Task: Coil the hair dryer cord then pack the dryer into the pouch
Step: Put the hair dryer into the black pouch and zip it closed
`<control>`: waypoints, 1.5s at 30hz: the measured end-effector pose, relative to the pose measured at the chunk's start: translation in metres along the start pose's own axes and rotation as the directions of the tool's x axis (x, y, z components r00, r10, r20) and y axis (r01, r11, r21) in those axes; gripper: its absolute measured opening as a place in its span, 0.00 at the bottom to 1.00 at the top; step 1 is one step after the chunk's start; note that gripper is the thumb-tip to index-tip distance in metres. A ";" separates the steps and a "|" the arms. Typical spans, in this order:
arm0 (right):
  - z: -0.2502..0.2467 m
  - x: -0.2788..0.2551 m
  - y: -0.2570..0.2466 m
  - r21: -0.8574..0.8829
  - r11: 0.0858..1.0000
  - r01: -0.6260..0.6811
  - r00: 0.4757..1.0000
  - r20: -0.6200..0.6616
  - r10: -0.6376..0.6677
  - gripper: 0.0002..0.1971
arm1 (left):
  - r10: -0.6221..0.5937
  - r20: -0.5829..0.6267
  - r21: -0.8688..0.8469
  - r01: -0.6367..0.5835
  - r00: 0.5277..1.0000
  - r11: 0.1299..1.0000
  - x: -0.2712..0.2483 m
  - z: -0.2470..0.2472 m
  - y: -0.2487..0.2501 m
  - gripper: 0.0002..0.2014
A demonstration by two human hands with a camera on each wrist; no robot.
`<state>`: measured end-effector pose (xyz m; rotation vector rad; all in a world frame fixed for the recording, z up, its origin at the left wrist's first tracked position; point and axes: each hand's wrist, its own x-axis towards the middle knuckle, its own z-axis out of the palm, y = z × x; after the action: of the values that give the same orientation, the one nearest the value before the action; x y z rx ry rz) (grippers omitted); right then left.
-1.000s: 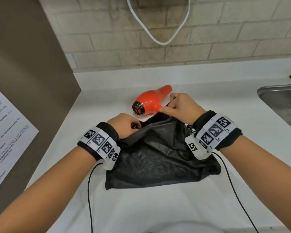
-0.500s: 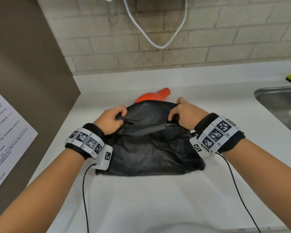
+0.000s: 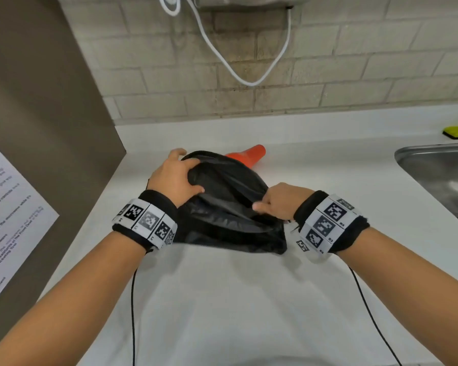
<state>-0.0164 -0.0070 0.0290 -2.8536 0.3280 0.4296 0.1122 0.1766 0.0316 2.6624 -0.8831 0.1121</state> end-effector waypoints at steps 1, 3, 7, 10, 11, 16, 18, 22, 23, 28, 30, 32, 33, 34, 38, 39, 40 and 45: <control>-0.001 0.002 0.000 0.047 0.997 -0.057 0.995 -0.083 0.060 0.24 | 0.002 0.036 0.041 -0.003 0.999 0.999 -0.002 -0.001 0.004 0.39; -0.004 0.007 0.002 0.094 0.990 -0.102 0.950 -0.286 0.124 0.21 | 0.001 0.110 0.096 -0.012 0.994 0.995 -0.006 -0.003 0.010 0.48; -0.012 0.001 0.009 0.113 0.991 -0.076 0.917 -0.382 0.114 0.09 | 0.164 0.147 -0.013 -0.163 0.976 0.986 -0.009 -0.008 0.008 0.16; -0.008 0.001 0.012 0.135 0.988 -0.070 0.942 -0.316 0.110 0.15 | 0.053 0.134 -0.016 -0.051 0.990 0.999 -0.006 -0.011 0.000 0.19; -0.007 0.002 0.011 0.132 0.989 -0.066 0.950 -0.295 0.103 0.15 | 0.011 0.104 0.003 -0.012 0.995 1.000 -0.005 -0.011 -0.002 0.19; 0.006 -0.001 0.001 0.119 0.992 -0.034 0.962 -0.267 0.065 0.17 | -0.054 0.220 0.183 0.013 0.974 0.983 -0.010 -0.002 -0.007 0.33; 0.009 -0.001 0.000 0.091 0.995 -0.047 0.963 -0.259 0.069 0.18 | -0.118 0.330 0.359 -0.009 0.937 0.933 -0.019 0.004 -0.006 0.41; 0.015 0.002 -0.001 0.003 0.998 -0.057 0.970 -0.235 0.056 0.17 | -0.176 0.481 0.437 -0.060 0.859 0.898 -0.034 0.014 -0.010 0.40; 0.017 0.003 -0.002 -0.017 0.998 -0.059 0.972 -0.230 0.053 0.16 | -0.179 0.508 0.419 -0.060 0.842 0.906 -0.035 0.015 -0.015 0.41; 0.027 0.005 -0.008 -0.050 0.996 -0.076 0.985 -0.156 0.068 0.15 | -0.072 0.504 0.163 -0.013 0.861 0.987 -0.034 0.010 -0.031 0.32; 0.034 0.006 -0.009 -0.116 0.991 -0.067 0.992 -0.117 0.053 0.18 | -0.117 0.373 0.120 0.077 0.920 0.990 -0.031 0.009 -0.036 0.27; 0.043 0.009 -0.010 -0.231 0.972 -0.044 0.997 -0.072 0.028 0.25 | -0.168 0.289 0.129 0.135 0.943 0.982 -0.031 0.008 -0.038 0.22; 0.047 0.010 -0.011 -0.283 0.959 -0.029 0.999 -0.045 0.017 0.29 | -0.178 0.287 0.158 0.137 0.941 0.978 -0.032 0.009 -0.038 0.21; 0.050 0.013 -0.010 -0.309 0.951 -0.014 1.000 -0.015 0.010 0.31 | -0.185 0.321 0.208 0.122 0.929 0.971 -0.033 0.011 -0.039 0.27; 0.049 0.017 -0.006 0.200 0.968 0.149 0.987 -0.090 -0.133 0.19 | -0.260 0.472 0.386 0.068 0.843 0.920 -0.041 0.022 -0.036 0.47; 0.046 0.017 -0.004 0.351 0.913 0.209 0.964 -0.231 -0.132 0.14 | -0.264 0.473 0.388 0.070 0.841 0.919 -0.041 0.024 -0.037 0.48; 0.043 0.017 -0.001 0.424 0.872 0.246 0.924 -0.373 -0.079 0.11 | -0.267 0.475 0.390 0.072 0.839 0.918 -0.041 0.026 -0.038 0.47; 0.035 0.015 0.023 0.257 0.946 -0.199 0.916 -0.293 0.273 0.17 | -0.289 0.486 0.411 0.076 0.825 0.908 -0.038 0.027 -0.044 0.44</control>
<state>-0.0177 -0.0219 -0.0128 -2.6625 0.7409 -0.0451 0.1070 0.2217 -0.0125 3.1967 -0.8030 -0.6112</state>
